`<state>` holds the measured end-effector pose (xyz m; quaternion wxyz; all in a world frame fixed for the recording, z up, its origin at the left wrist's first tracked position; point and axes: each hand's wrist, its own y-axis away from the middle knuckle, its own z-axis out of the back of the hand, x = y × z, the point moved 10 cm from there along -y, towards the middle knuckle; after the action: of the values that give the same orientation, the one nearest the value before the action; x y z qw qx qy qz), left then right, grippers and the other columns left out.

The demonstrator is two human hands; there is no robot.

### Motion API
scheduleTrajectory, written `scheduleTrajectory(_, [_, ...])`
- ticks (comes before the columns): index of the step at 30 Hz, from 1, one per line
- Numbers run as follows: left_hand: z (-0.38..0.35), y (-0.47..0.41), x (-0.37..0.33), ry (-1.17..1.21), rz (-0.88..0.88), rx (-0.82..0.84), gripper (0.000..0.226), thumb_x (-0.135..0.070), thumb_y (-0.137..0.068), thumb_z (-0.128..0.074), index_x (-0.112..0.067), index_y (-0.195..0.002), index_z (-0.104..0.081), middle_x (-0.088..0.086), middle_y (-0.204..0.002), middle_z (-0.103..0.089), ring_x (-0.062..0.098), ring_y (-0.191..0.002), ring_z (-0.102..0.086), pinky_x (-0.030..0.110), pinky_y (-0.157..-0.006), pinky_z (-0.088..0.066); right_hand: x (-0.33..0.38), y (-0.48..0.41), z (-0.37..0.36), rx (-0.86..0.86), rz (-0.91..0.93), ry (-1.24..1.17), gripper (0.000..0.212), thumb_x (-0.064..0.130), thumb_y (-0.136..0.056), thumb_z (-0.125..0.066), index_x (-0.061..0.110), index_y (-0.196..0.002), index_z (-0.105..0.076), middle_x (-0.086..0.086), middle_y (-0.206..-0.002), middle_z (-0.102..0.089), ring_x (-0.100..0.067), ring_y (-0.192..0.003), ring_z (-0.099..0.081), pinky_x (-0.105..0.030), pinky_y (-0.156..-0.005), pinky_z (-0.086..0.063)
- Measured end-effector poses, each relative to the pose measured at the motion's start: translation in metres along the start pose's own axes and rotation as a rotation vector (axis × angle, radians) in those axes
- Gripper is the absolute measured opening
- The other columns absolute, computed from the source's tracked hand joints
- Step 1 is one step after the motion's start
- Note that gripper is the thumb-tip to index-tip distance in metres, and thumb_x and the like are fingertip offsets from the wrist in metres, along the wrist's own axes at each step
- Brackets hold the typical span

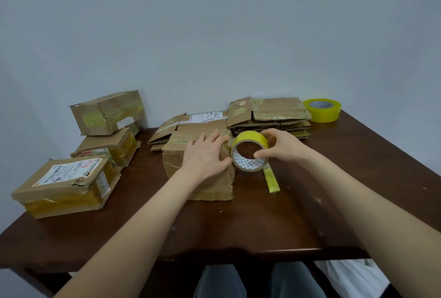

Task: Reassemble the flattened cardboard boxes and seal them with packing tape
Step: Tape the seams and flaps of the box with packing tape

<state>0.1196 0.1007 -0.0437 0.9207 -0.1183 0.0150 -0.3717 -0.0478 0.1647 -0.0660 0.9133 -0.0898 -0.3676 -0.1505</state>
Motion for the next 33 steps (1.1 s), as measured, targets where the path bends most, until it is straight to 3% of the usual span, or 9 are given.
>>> scheduleTrajectory(6, [0.001, -0.003, -0.022, -0.014, -0.059, -0.025, 0.072, -0.054, -0.086, -0.045, -0.024, -0.149, -0.028, -0.006, -0.159, -0.014, 0.016, -0.146, -0.016, 0.044, -0.117, -0.019, -0.047, 0.033, -0.023, 0.099, -0.316, 0.240, 0.054, 0.044, -0.067, -0.084, 0.011, -0.097, -0.054, -0.005, -0.085, -0.067, -0.019, -0.076, -0.064, -0.030, -0.063, -0.050])
scheduleTrajectory(11, [-0.001, 0.000, -0.020, -0.055, -0.081, 0.000, 0.073, -0.054, -0.086, -0.046, -0.028, -0.150, -0.023, -0.006, -0.160, -0.009, 0.017, -0.147, -0.013, 0.043, -0.117, -0.017, -0.055, 0.038, -0.030, 0.027, -0.406, 0.203, 0.041, 0.038, -0.069, -0.083, 0.010, -0.087, -0.059, -0.009, -0.096, -0.066, -0.022, -0.081, -0.066, -0.031, -0.067, -0.055])
scheduleTrajectory(15, [-0.001, -0.001, -0.021, -0.001, -0.080, 0.084, 0.068, -0.048, -0.090, -0.044, -0.026, -0.151, -0.022, -0.004, -0.161, -0.007, 0.017, -0.147, -0.010, 0.044, -0.118, -0.015, -0.056, 0.049, 0.020, -0.252, -0.392, 0.006, 0.022, 0.028, -0.075, -0.077, 0.010, -0.085, -0.071, -0.008, -0.091, -0.068, -0.019, -0.082, -0.062, -0.029, -0.068, -0.049])
scheduleTrajectory(18, [0.025, -0.003, -0.013, 0.377, -0.004, -0.007, 0.049, -0.034, -0.097, -0.040, -0.020, -0.144, -0.040, 0.002, -0.156, -0.027, 0.019, -0.142, -0.027, 0.039, -0.114, -0.024, -0.020, 0.052, 0.061, -0.452, -0.184, -0.219, 0.017, 0.025, -0.078, -0.074, 0.017, -0.067, -0.063, -0.002, -0.075, -0.065, -0.017, -0.069, -0.058, -0.027, -0.065, -0.044])
scheduleTrajectory(21, [0.065, -0.004, -0.007, 0.786, 0.090, -0.242, 0.035, -0.034, -0.098, -0.045, -0.012, -0.113, -0.068, 0.010, -0.116, -0.067, 0.021, -0.104, -0.060, 0.036, -0.092, -0.044, 0.033, 0.046, 0.065, -0.445, -0.015, -0.316, 0.021, 0.019, -0.079, -0.072, 0.018, -0.063, -0.058, 0.004, -0.059, -0.057, -0.012, -0.048, -0.053, -0.024, -0.051, -0.043])
scheduleTrajectory(23, [0.072, -0.010, -0.019, 0.975, 0.092, -0.211, 0.033, -0.039, -0.096, -0.049, -0.016, -0.084, -0.069, 0.004, -0.082, -0.068, 0.016, -0.077, -0.061, 0.032, -0.075, -0.048, 0.066, 0.041, 0.052, -0.376, 0.076, -0.367, 0.016, 0.010, -0.081, -0.068, 0.015, -0.067, -0.061, 0.002, -0.058, -0.059, -0.011, -0.044, -0.056, -0.026, -0.049, -0.049])
scheduleTrajectory(26, [0.069, -0.015, -0.029, 1.046, 0.106, -0.181, 0.031, -0.027, -0.098, -0.051, -0.017, -0.070, -0.060, -0.004, -0.061, -0.057, 0.000, -0.053, -0.055, 0.013, -0.052, -0.042, 0.094, 0.034, 0.024, -0.184, 0.161, -0.540, 0.020, -0.008, -0.082, -0.052, 0.002, -0.085, -0.069, -0.009, -0.065, -0.066, -0.011, -0.051, -0.064, -0.025, -0.054, -0.055])
scheduleTrajectory(29, [0.061, -0.012, -0.013, 1.131, 0.204, -0.269, 0.021, -0.016, -0.099, -0.047, -0.003, -0.096, -0.063, 0.005, -0.077, -0.066, 0.002, -0.065, -0.064, 0.018, -0.057, -0.051, 0.074, 0.024, 0.031, -0.273, 0.117, -0.392, 0.020, 0.001, -0.083, -0.056, 0.009, -0.093, -0.072, -0.005, -0.080, -0.070, -0.013, -0.072, -0.068, -0.024, -0.061, -0.051])
scheduleTrajectory(33, [0.069, -0.017, -0.012, 0.636, 0.158, -0.365, 0.029, -0.028, -0.100, -0.041, -0.007, -0.095, -0.061, 0.004, -0.083, -0.062, 0.018, -0.075, -0.058, 0.028, -0.060, -0.041, 0.015, 0.020, 0.054, -0.453, -0.070, -0.078, 0.019, 0.031, -0.086, -0.065, 0.020, -0.100, -0.059, 0.004, -0.094, -0.058, -0.019, -0.095, -0.058, -0.029, -0.072, -0.040])
